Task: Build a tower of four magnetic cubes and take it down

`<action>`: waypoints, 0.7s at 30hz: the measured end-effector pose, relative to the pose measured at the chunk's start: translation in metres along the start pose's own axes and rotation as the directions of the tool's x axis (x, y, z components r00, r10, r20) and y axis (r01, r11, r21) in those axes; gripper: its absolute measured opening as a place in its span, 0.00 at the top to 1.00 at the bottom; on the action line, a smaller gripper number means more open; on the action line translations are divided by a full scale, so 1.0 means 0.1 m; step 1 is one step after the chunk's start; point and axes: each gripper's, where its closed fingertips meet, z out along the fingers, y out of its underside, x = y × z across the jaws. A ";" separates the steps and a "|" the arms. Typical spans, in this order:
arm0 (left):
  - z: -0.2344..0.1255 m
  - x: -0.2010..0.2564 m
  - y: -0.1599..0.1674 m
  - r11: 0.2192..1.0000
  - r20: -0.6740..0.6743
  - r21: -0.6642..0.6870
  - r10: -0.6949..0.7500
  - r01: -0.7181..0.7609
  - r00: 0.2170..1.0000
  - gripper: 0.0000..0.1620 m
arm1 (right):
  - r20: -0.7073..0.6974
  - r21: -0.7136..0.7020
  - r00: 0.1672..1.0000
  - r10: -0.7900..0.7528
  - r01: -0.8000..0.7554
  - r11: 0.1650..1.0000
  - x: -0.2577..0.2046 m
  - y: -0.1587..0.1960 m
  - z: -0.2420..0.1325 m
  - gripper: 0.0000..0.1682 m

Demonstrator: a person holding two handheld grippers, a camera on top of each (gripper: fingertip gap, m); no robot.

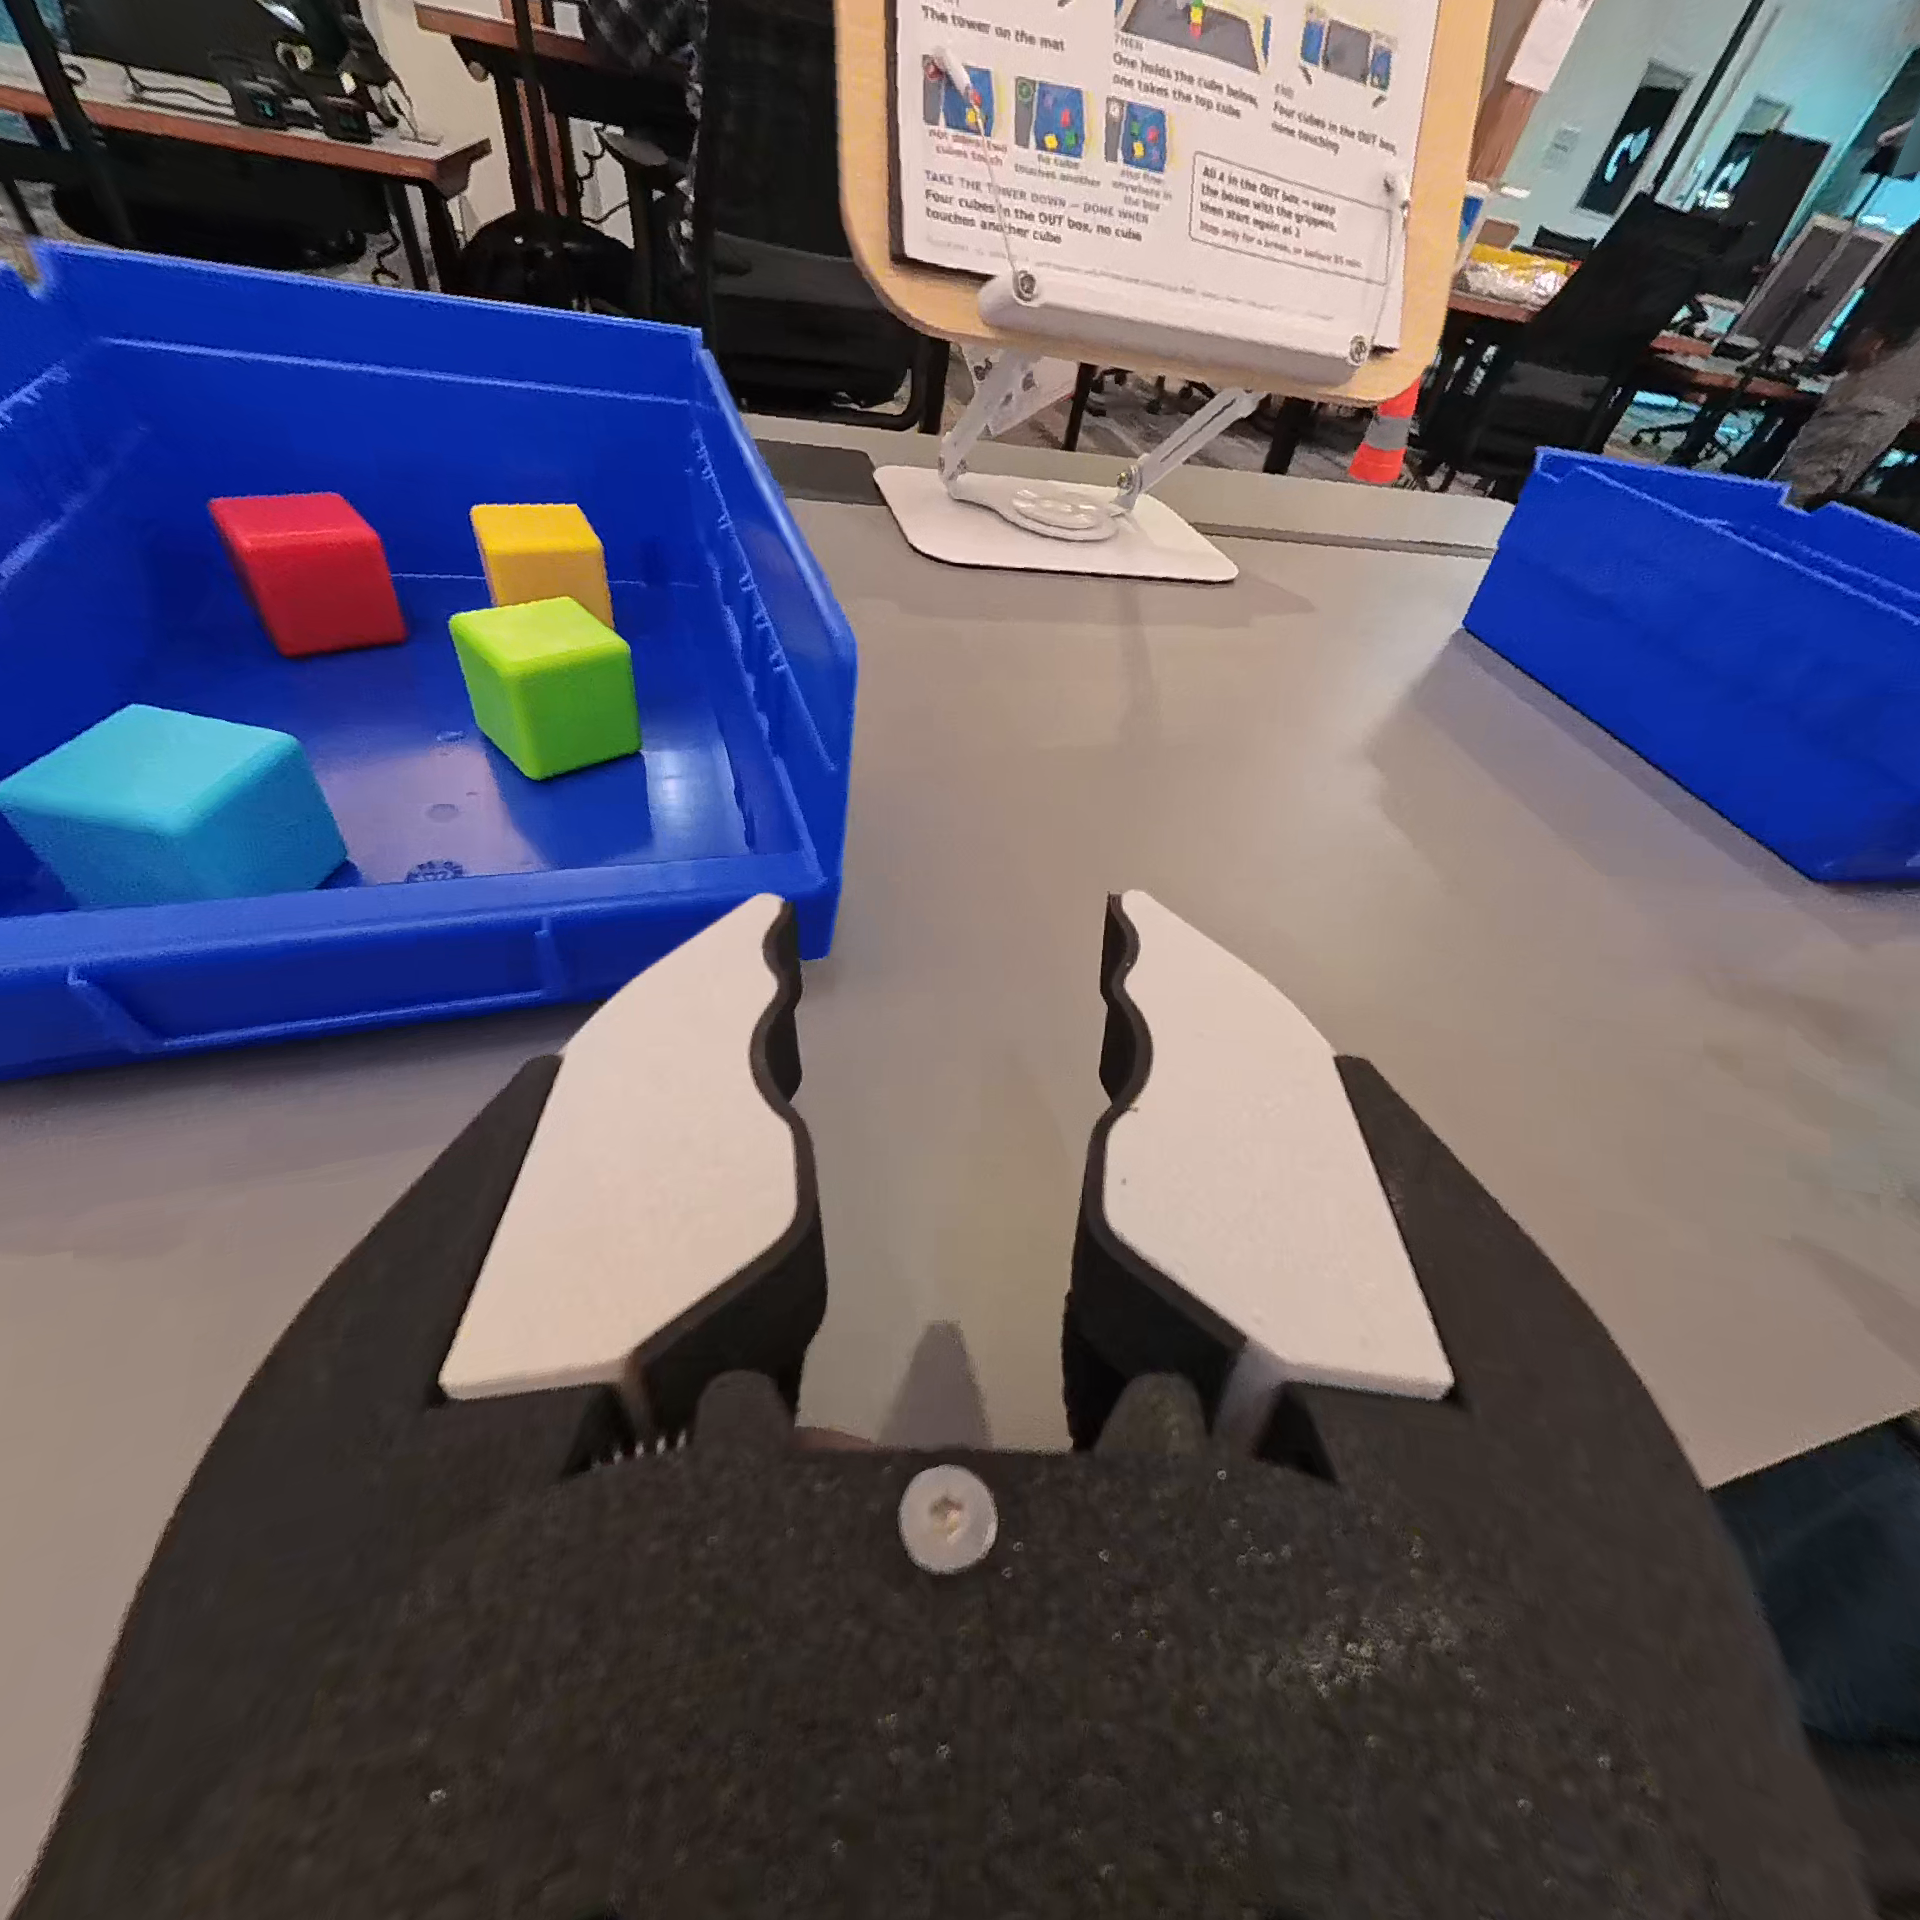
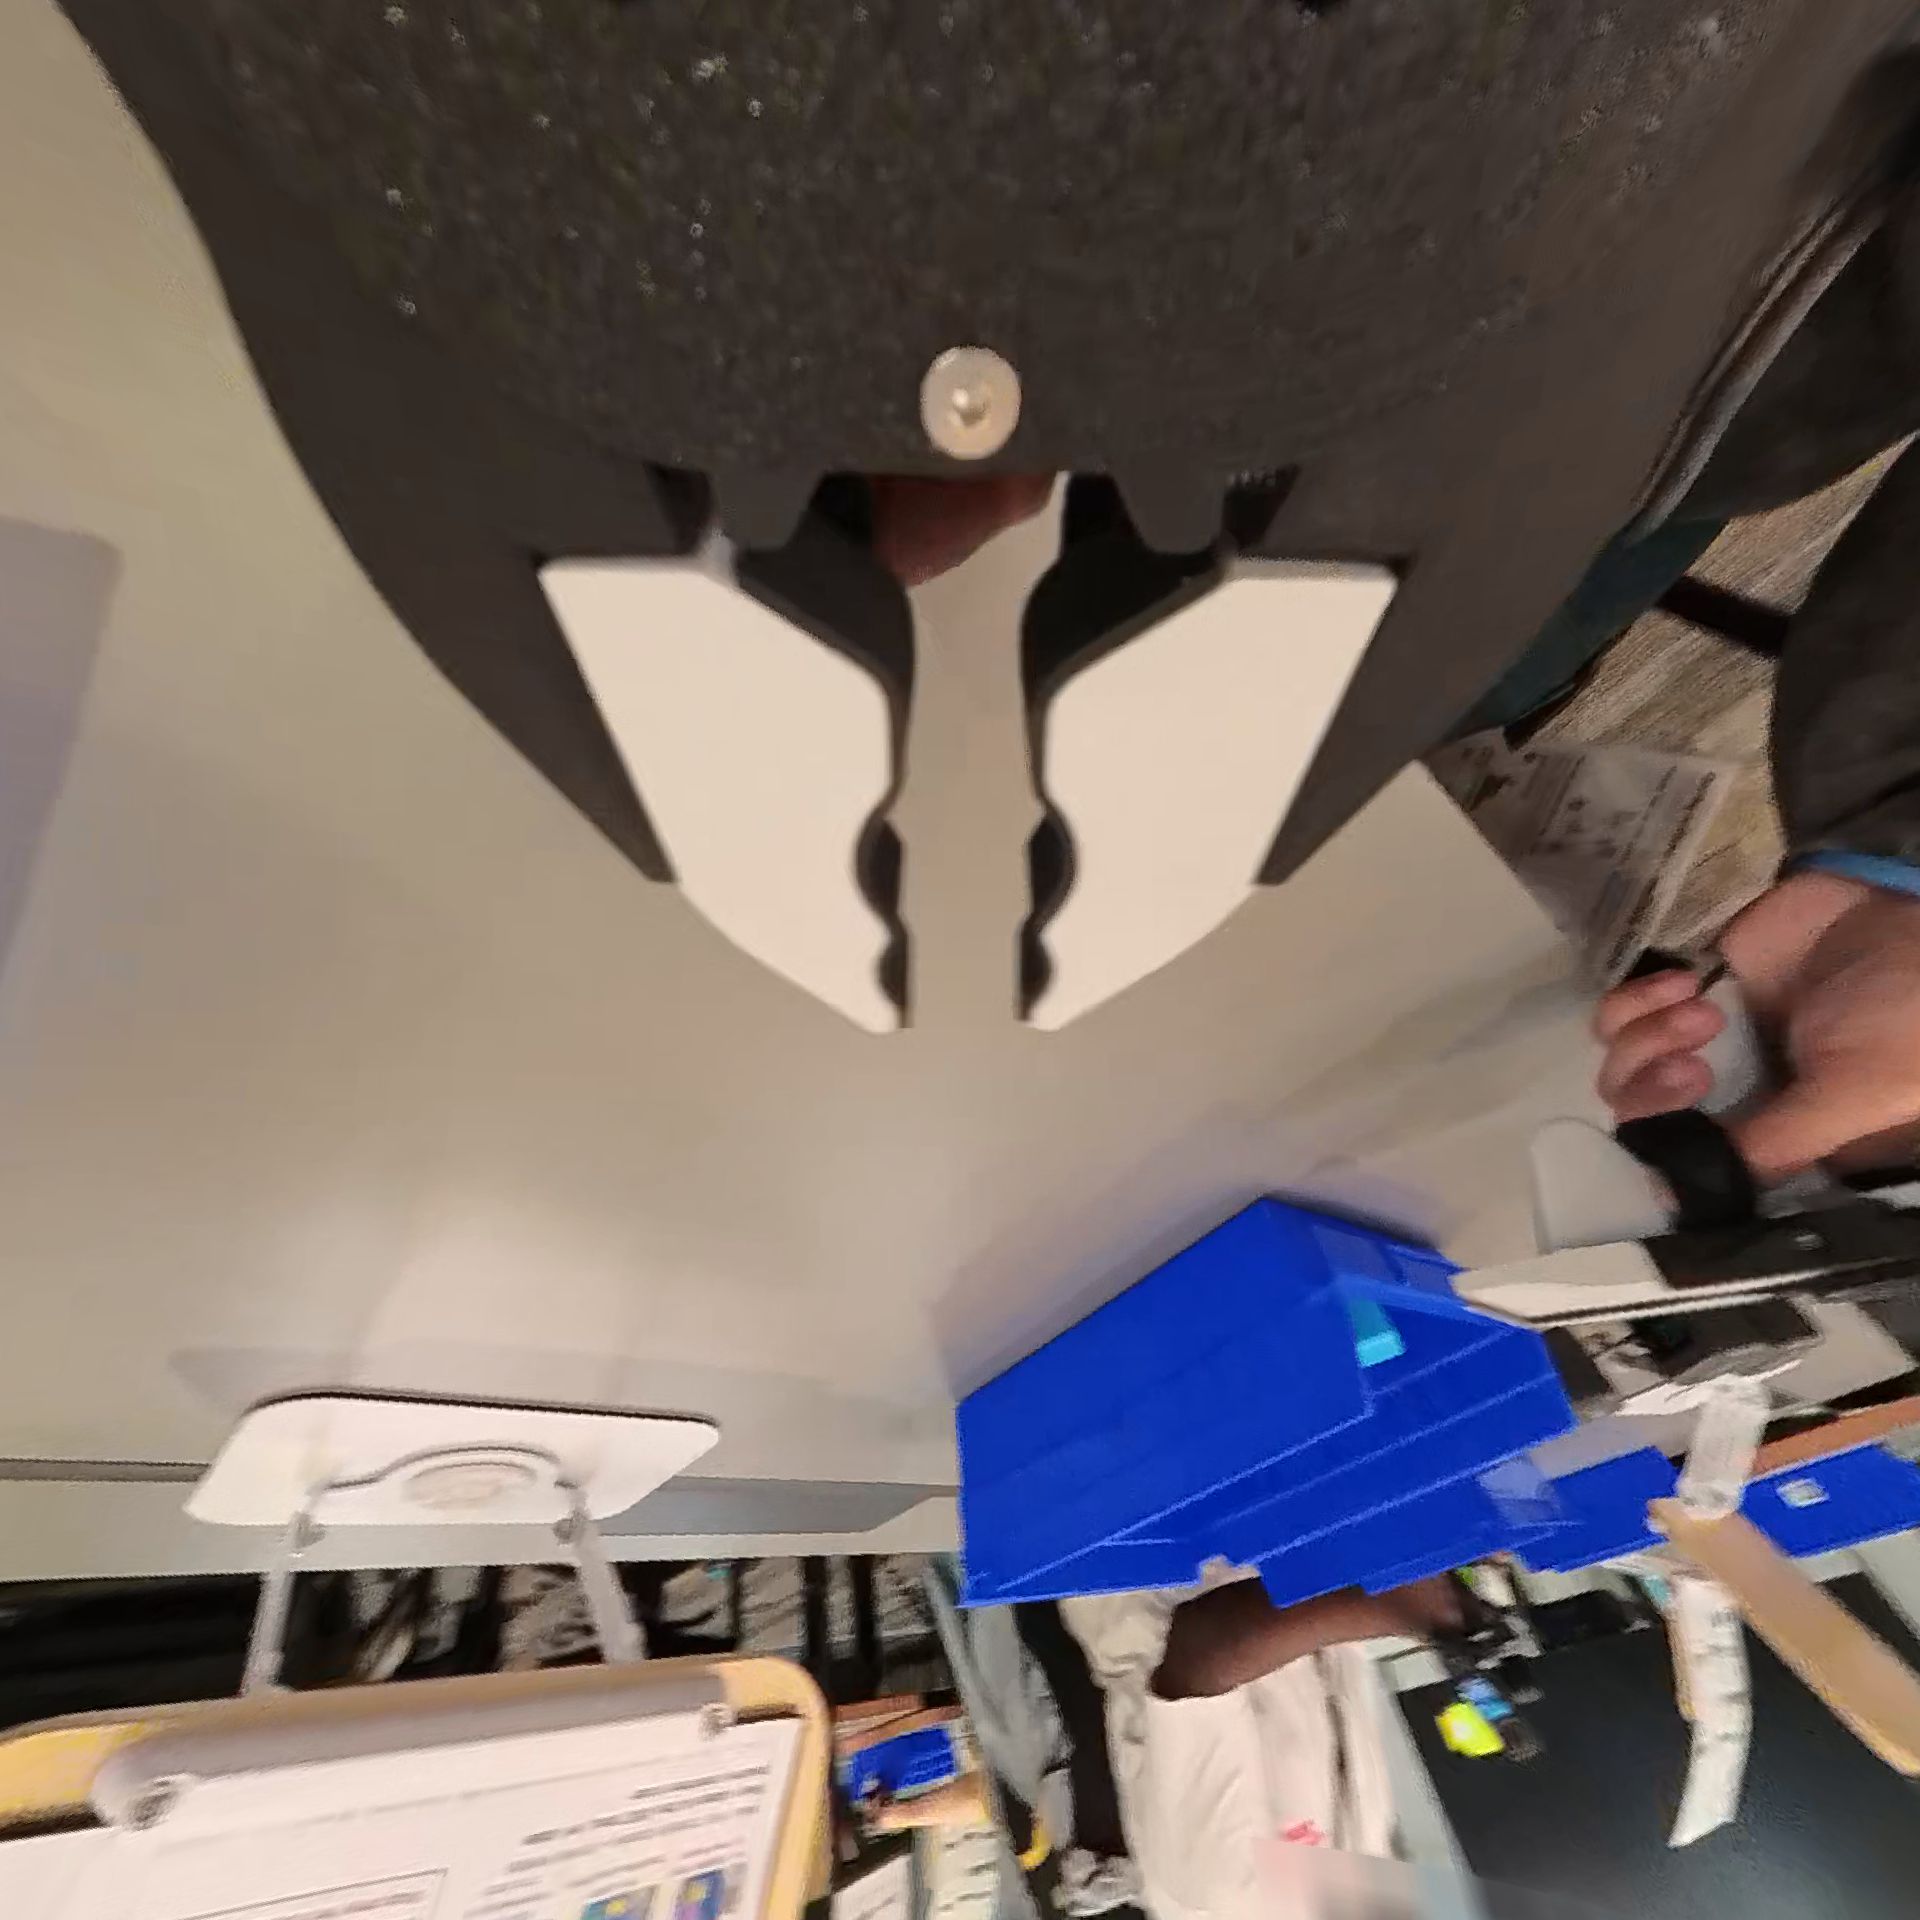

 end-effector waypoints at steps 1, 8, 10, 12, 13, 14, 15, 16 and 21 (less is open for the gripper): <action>0.00 0.02 0.00 1.000 0.001 0.000 0.017 -0.017 1.000 0.66 | 0.033 -0.012 0.999 -0.011 0.011 1.000 -0.02 0.00 -0.01 0.98; 0.03 0.11 0.04 0.998 -0.010 -0.018 0.062 -0.062 0.998 0.66 | 0.033 0.016 0.999 -0.041 0.041 0.999 0.04 -0.04 -0.06 0.89; 0.02 0.10 0.04 0.998 -0.008 -0.016 0.057 -0.057 0.998 0.66 | -0.034 0.031 0.995 -0.094 0.095 0.995 0.09 -0.06 -0.07 0.83; 0.01 0.09 0.04 0.998 -0.005 -0.016 0.053 -0.053 0.999 0.66 | -0.059 0.021 0.990 -0.129 0.131 0.991 0.10 -0.06 -0.07 0.82; 0.01 0.08 0.04 0.999 -0.005 -0.017 0.050 -0.051 0.999 0.66 | -0.056 0.005 0.990 -0.132 0.133 0.991 0.09 -0.04 -0.06 0.81; 0.01 0.08 0.05 0.999 -0.006 -0.019 0.048 -0.048 0.999 0.66 | -0.051 -0.008 0.991 -0.121 0.120 0.993 0.08 -0.02 -0.04 0.78; 0.01 0.08 0.05 0.999 -0.006 -0.021 0.047 -0.048 0.999 0.66 | -0.046 -0.018 0.994 -0.100 0.099 0.995 0.08 0.00 -0.03 0.77; 0.02 0.08 0.06 0.999 -0.005 -0.024 0.048 -0.048 0.999 0.66 | -0.034 -0.027 0.996 -0.077 0.076 0.997 0.07 0.02 -0.03 0.77; 0.03 0.08 0.08 0.998 -0.004 -0.038 0.051 -0.051 0.999 0.66 | -0.028 -0.053 0.999 -0.039 0.038 0.998 0.09 0.08 -0.01 0.74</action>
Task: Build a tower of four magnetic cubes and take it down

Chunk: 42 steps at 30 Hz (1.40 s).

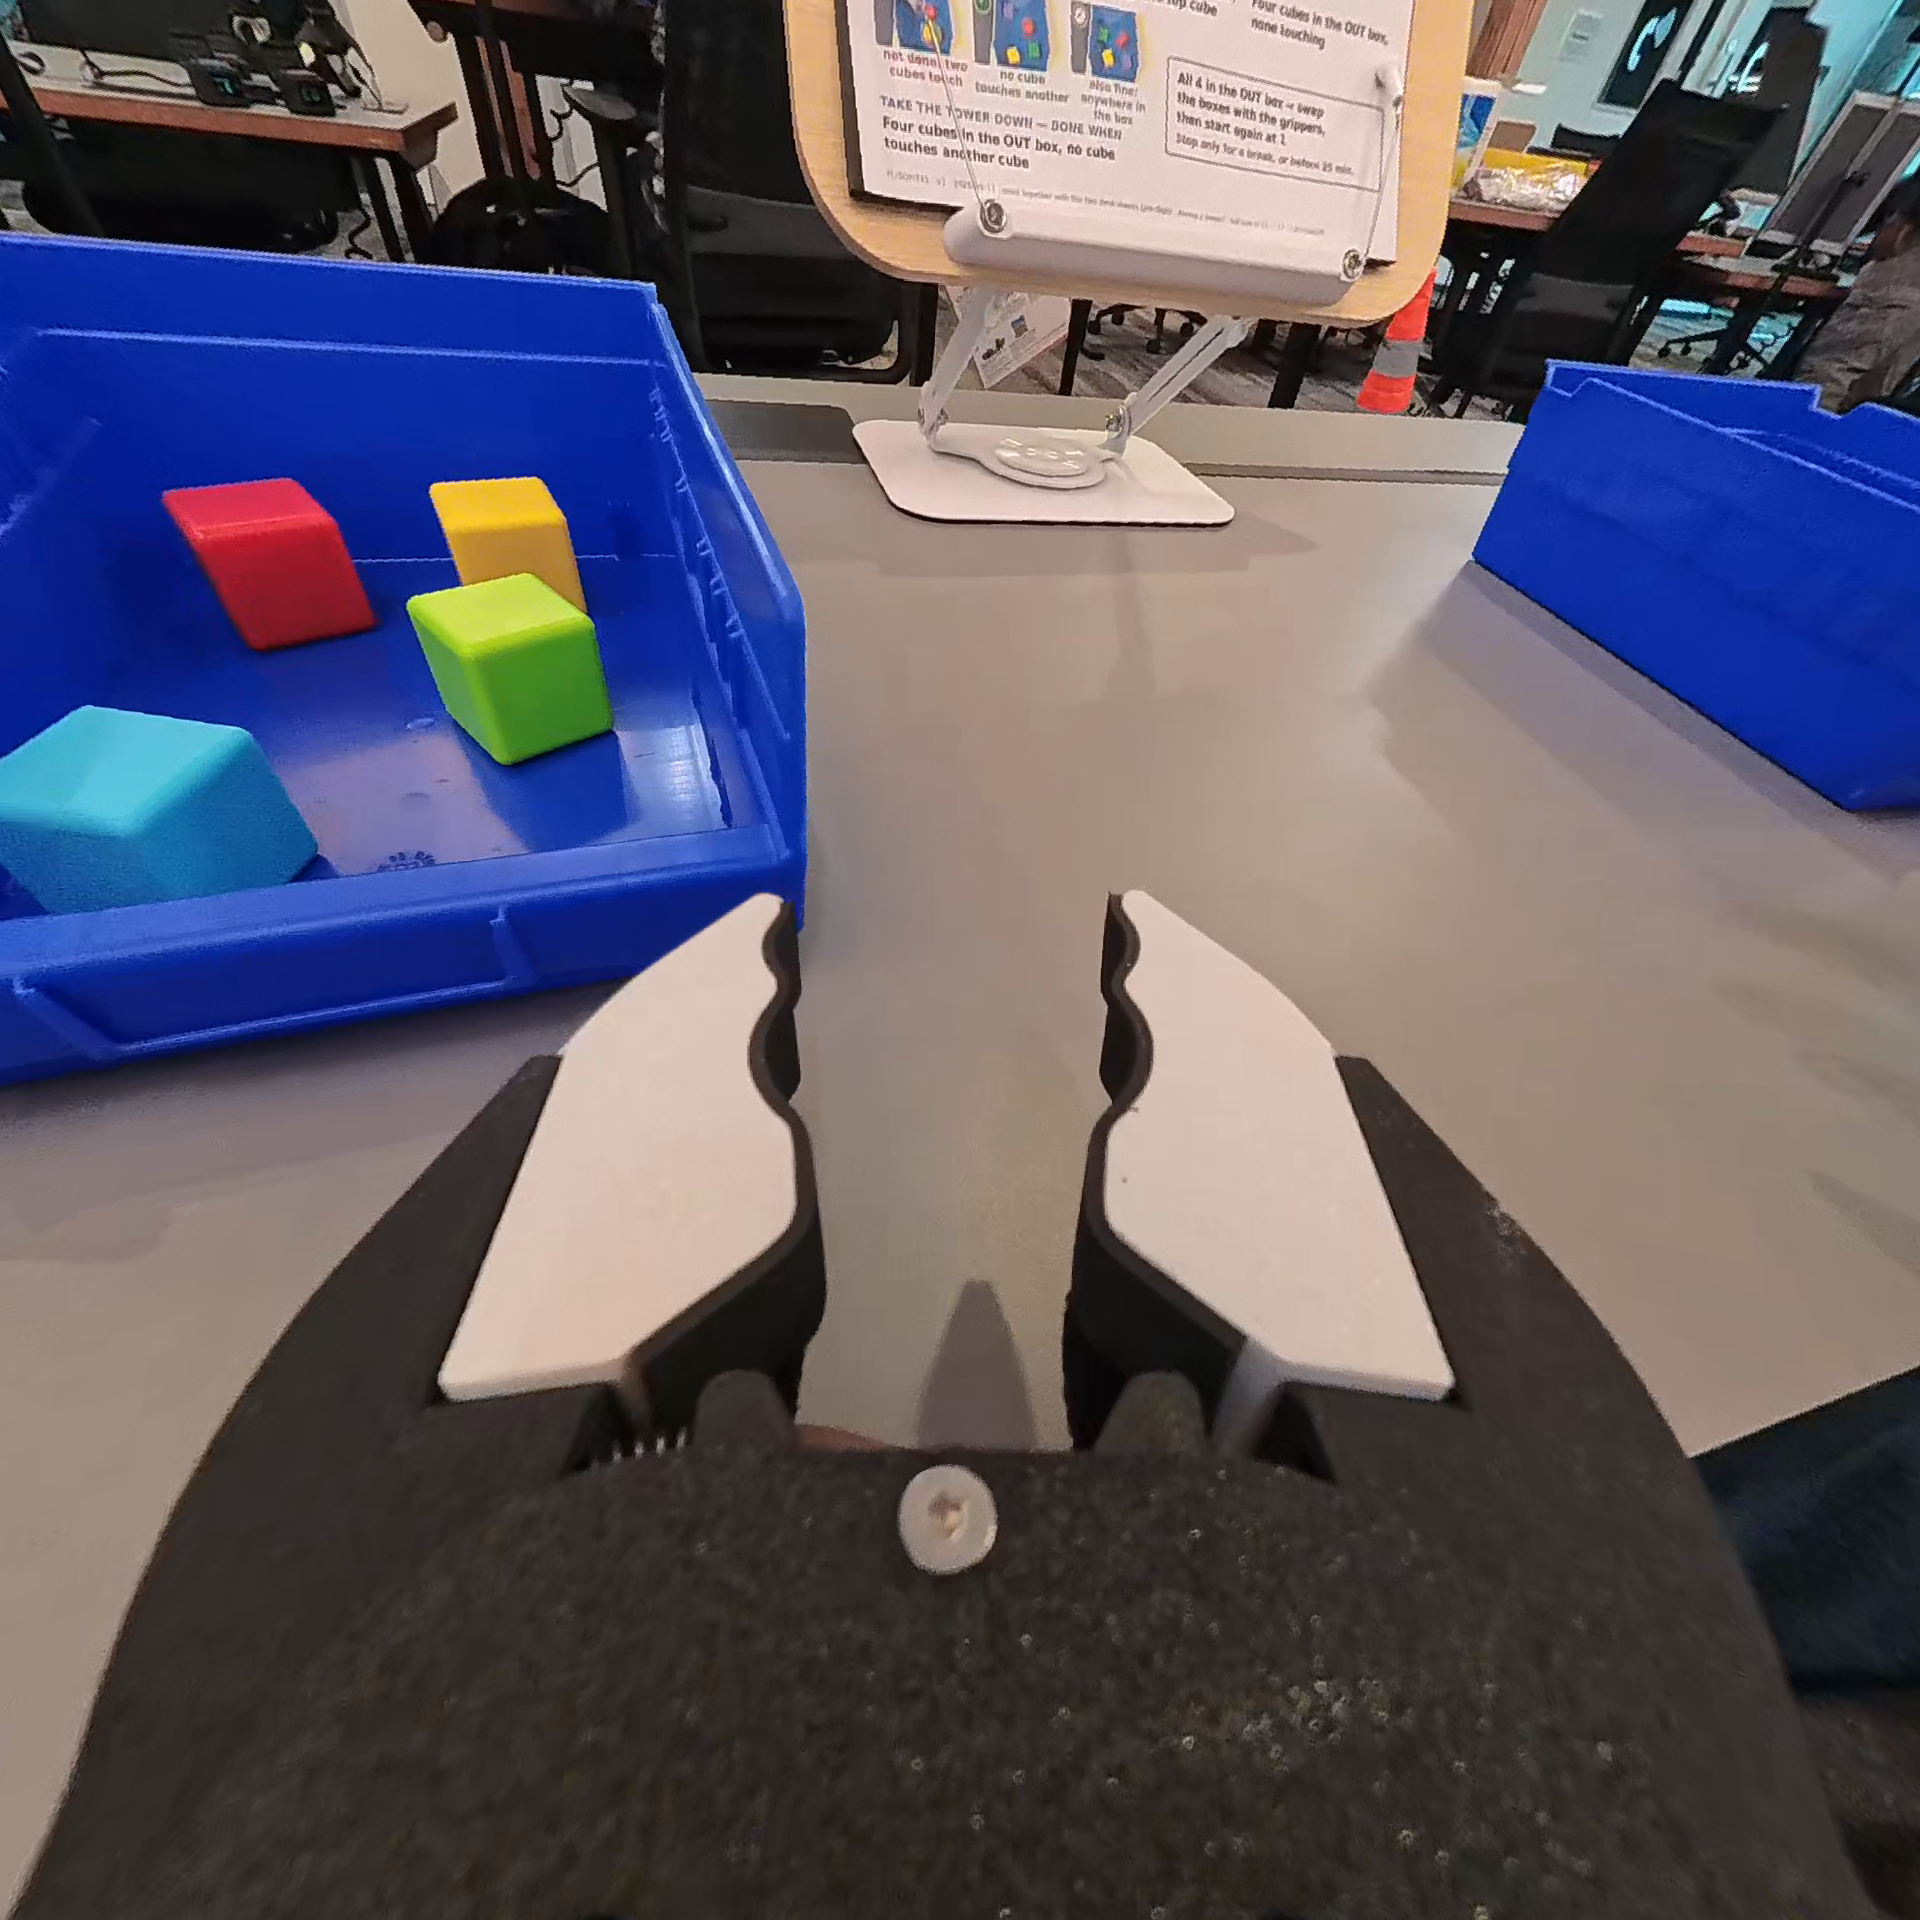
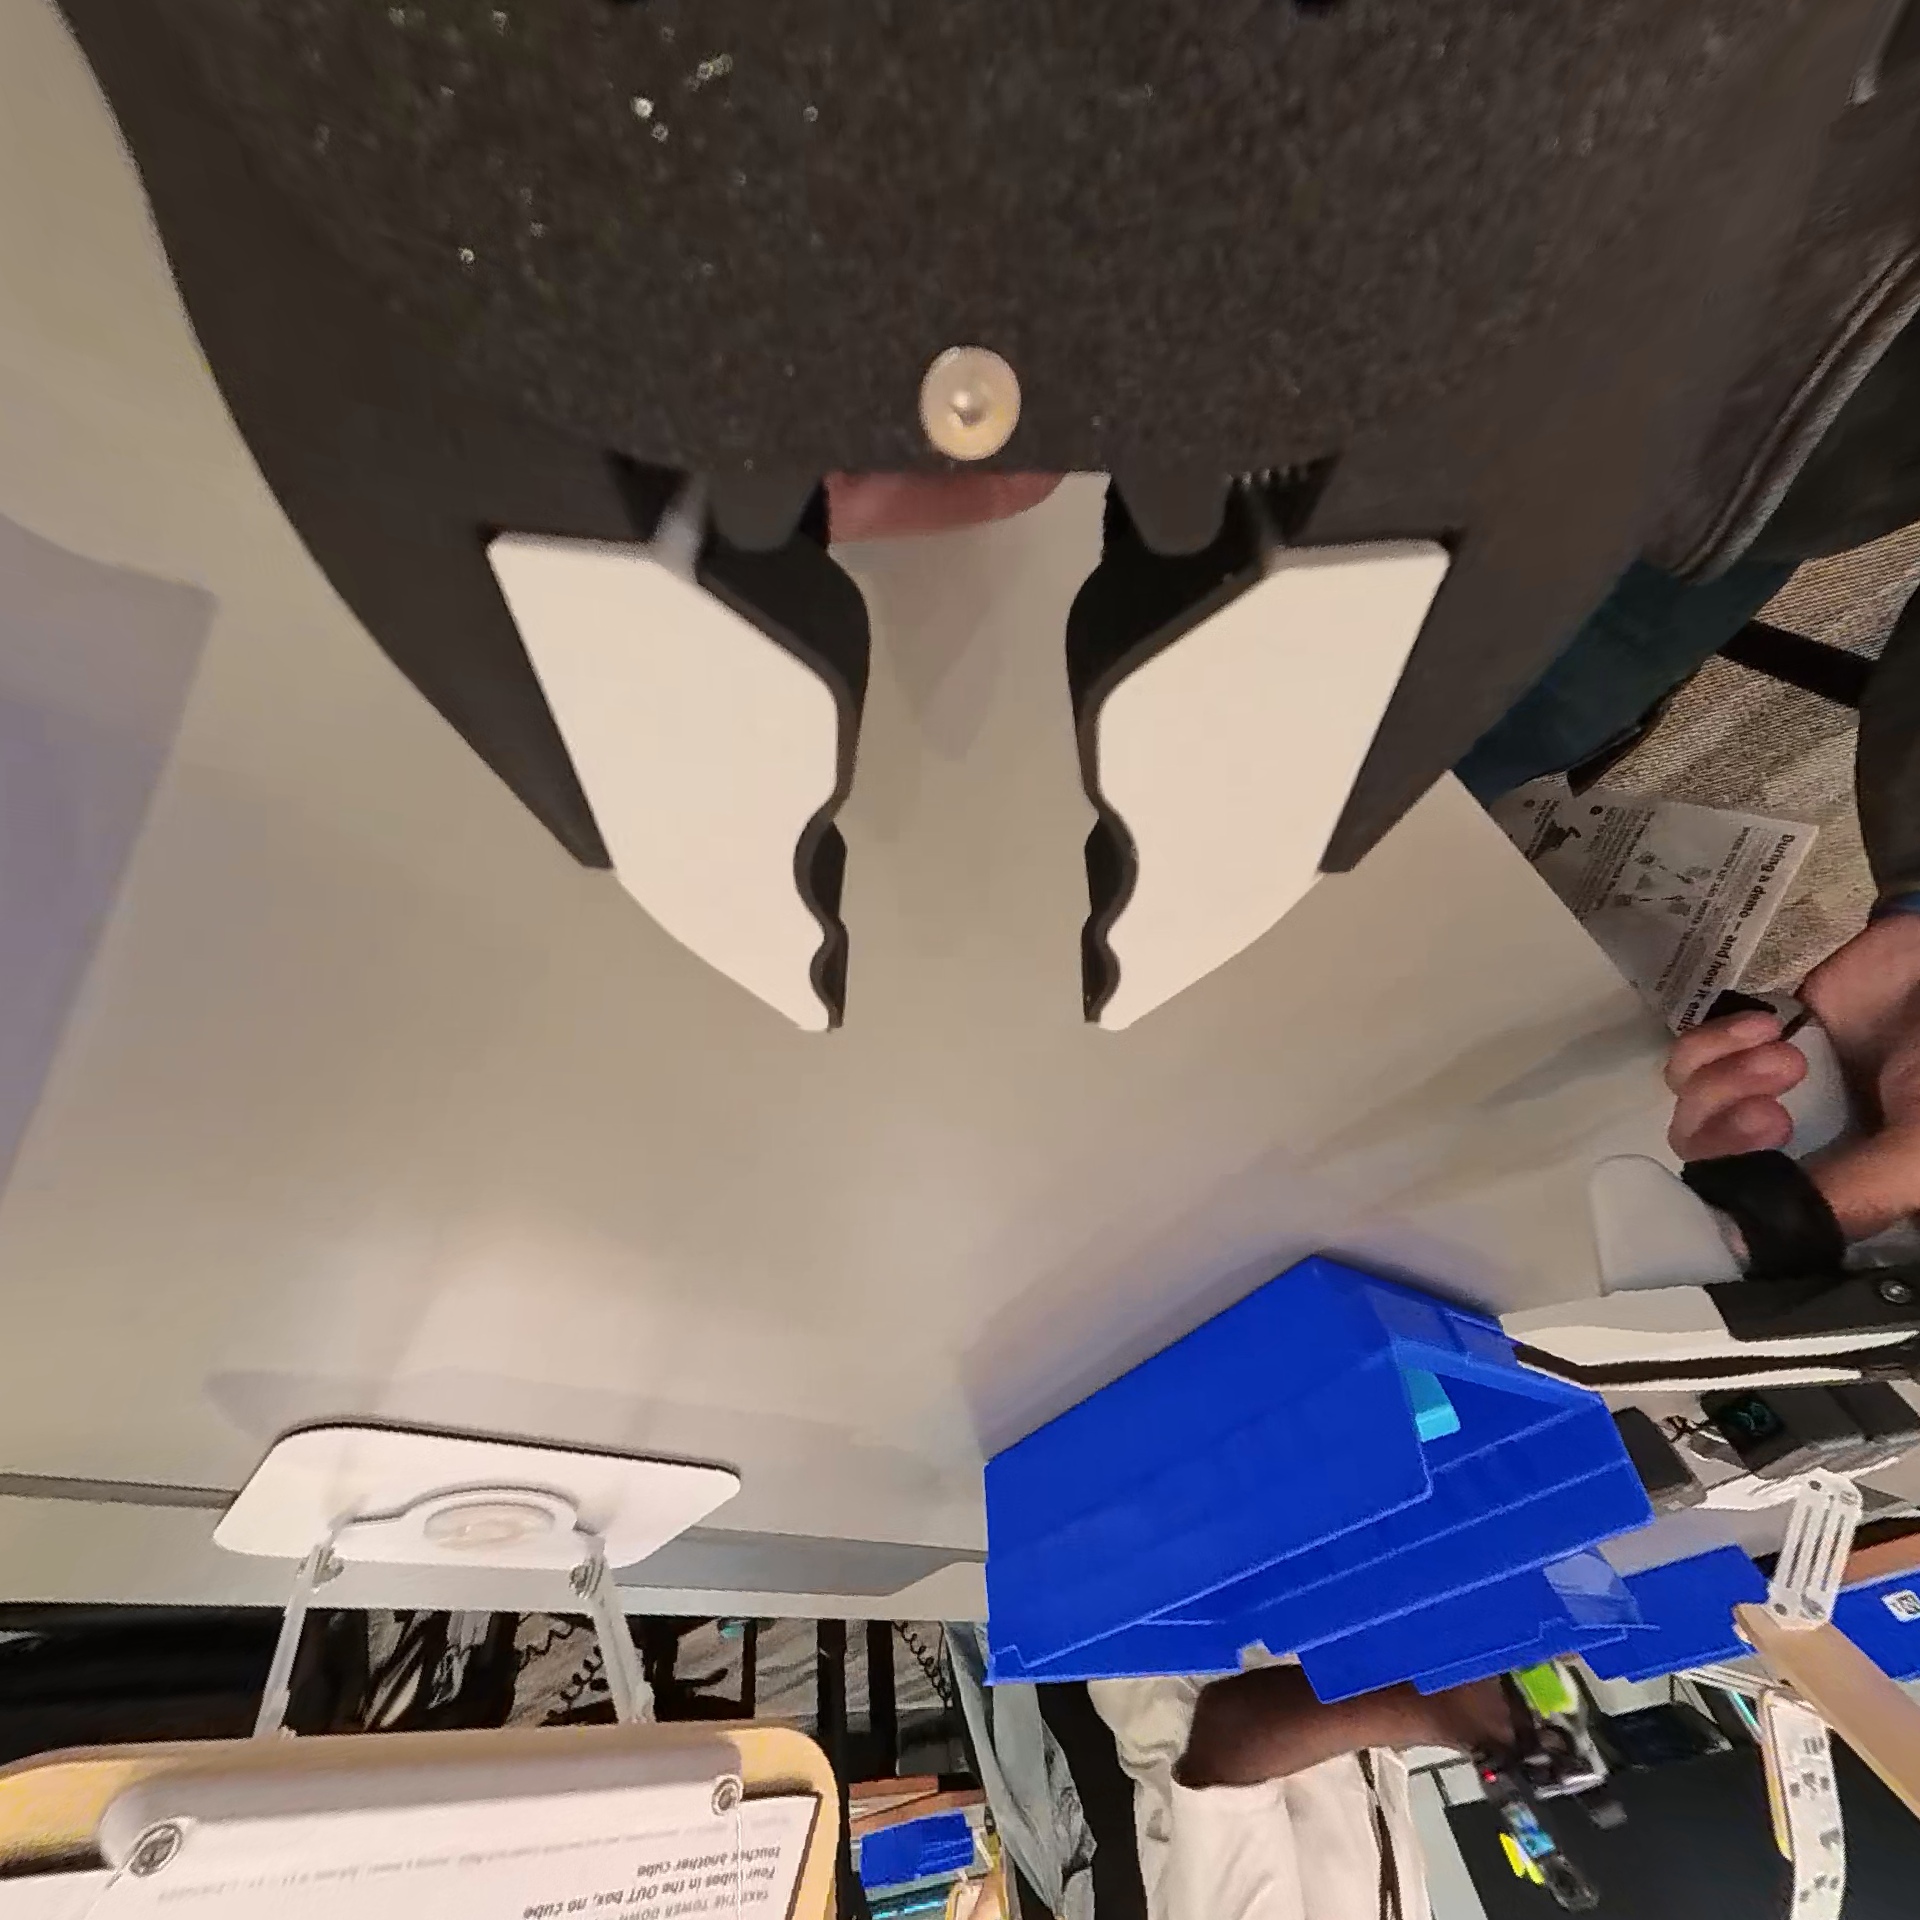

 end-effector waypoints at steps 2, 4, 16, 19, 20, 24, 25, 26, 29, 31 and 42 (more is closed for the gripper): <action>0.01 0.00 0.01 1.000 0.000 -0.010 0.003 -0.003 1.000 0.66 | 0.017 -0.010 1.000 0.012 -0.012 1.000 -0.03 0.02 0.01 0.75; 0.01 -0.02 0.02 1.000 0.006 -0.023 0.014 -0.014 1.000 0.66 | 0.032 -0.018 0.999 0.010 -0.009 1.000 -0.06 0.03 0.01 0.76; 0.05 -0.80 -1.24 0.996 0.089 0.085 -0.027 0.019 0.996 0.67 | 0.068 -0.002 0.997 0.039 -0.039 0.999 -0.07 0.01 0.01 0.78; 0.32 -0.98 -1.39 0.998 0.067 -0.068 -0.003 0.007 0.998 0.64 | 0.082 0.007 0.995 0.050 -0.050 0.999 -0.07 -0.01 0.00 0.78; 0.44 -1.03 -1.42 0.994 0.055 -0.109 -0.024 0.030 0.998 0.64 | 0.082 0.008 0.995 0.050 -0.051 0.999 -0.07 -0.02 0.00 0.78; 1.05 -1.38 -1.32 0.941 0.163 -0.323 -0.053 0.104 0.985 0.65 | 0.093 0.012 0.993 0.067 -0.068 0.998 -0.05 -0.04 0.00 0.78; 1.22 -1.42 -1.26 0.918 0.175 -0.374 -0.074 0.136 0.982 0.65 | 0.096 0.012 0.993 0.073 -0.074 0.997 -0.05 -0.04 0.01 0.78; 1.39 -1.45 -1.18 0.889 0.184 -0.425 -0.100 0.171 0.978 0.65 | 0.100 0.011 0.992 0.077 -0.078 0.997 -0.06 -0.04 0.01 0.78; 1.81 -1.55 -0.86 0.771 0.233 -0.595 -0.104 0.227 0.967 0.70 | 0.104 0.000 0.991 0.078 -0.079 0.997 -0.06 -0.01 0.02 0.78; 2.00 -1.68 -0.68 0.705 0.288 -0.658 -0.087 0.263 0.954 0.68 | 0.108 -0.006 0.991 0.079 -0.079 0.997 -0.07 0.00 0.02 0.79; 2.42 -1.82 -0.26 0.582 0.388 -0.734 -0.064 0.350 0.919 0.62 | 0.115 -0.041 0.987 0.109 -0.105 0.994 -0.04 0.10 -0.01 0.79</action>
